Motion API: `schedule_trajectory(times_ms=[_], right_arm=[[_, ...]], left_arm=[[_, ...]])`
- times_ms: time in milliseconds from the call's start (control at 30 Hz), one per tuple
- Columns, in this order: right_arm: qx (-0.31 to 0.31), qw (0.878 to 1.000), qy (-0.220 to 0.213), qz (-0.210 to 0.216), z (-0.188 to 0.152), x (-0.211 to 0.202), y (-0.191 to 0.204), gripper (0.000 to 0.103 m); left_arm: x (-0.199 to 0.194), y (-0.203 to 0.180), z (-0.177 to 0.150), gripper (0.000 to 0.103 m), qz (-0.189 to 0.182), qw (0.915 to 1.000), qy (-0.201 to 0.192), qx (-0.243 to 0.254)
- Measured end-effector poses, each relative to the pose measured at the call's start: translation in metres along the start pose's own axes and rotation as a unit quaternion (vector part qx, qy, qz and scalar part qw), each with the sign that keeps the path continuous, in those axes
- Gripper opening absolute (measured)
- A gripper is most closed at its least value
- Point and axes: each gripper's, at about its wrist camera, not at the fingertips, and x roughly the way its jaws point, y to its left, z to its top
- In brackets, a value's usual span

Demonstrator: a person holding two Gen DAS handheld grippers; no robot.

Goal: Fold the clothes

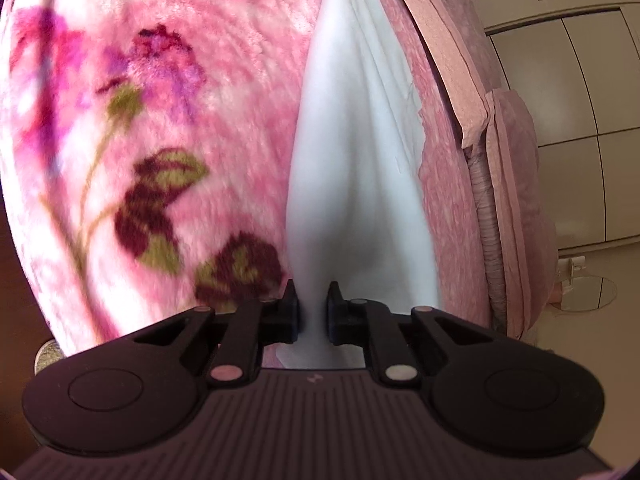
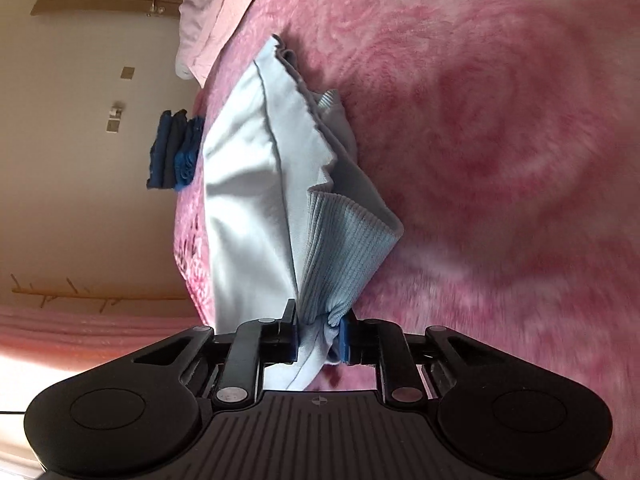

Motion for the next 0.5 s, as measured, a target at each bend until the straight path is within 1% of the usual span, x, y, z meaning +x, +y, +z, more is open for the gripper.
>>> schedule_trajectory(times_ms=[67,100,133,167,200,300,367,467,500], right_arm=[[0.001,1.0,0.012,0.0,-0.008,-0.006,0.002,0.017],[-0.003,1.0,0.02,-0.007,-0.01,-0.008,0.001,0.018],[-0.008,0.999,0.029,-0.024,-0.009,-0.007,0.0,0.022],[-0.012,0.998,0.038,-0.042,-0.009,-0.006,0.0,0.039],[-0.016,0.997,0.047,-0.06,-0.008,-0.005,-0.001,0.04],[-0.041,0.996,0.038,-0.069,0.005,-0.019,0.007,0.042],[-0.076,0.994,0.02,-0.081,0.015,-0.033,0.017,0.042],[-0.119,0.988,-0.006,-0.098,0.036,-0.041,0.027,0.042],[-0.129,0.987,0.0,-0.095,0.043,-0.036,0.027,0.042]], left_arm=[[-0.005,0.004,-0.012,0.009,0.002,1.0,0.001,-0.004],[-0.007,0.007,-0.015,0.01,0.006,1.0,0.001,-0.007],[-0.009,0.009,-0.019,0.01,0.009,0.9999,0.001,-0.01],[-0.01,0.012,-0.021,0.01,0.012,0.9999,0.0,-0.012],[-0.01,0.013,-0.021,0.01,0.013,0.9998,0.0,-0.011],[-0.008,0.012,-0.02,0.011,0.024,0.9997,0.002,0.002],[-0.007,0.011,-0.02,0.012,0.025,0.9997,0.004,0.007],[-0.007,0.015,-0.02,0.015,0.018,0.9998,0.003,0.001],[-0.007,0.017,-0.021,0.015,0.017,0.9999,0.002,0.0]])
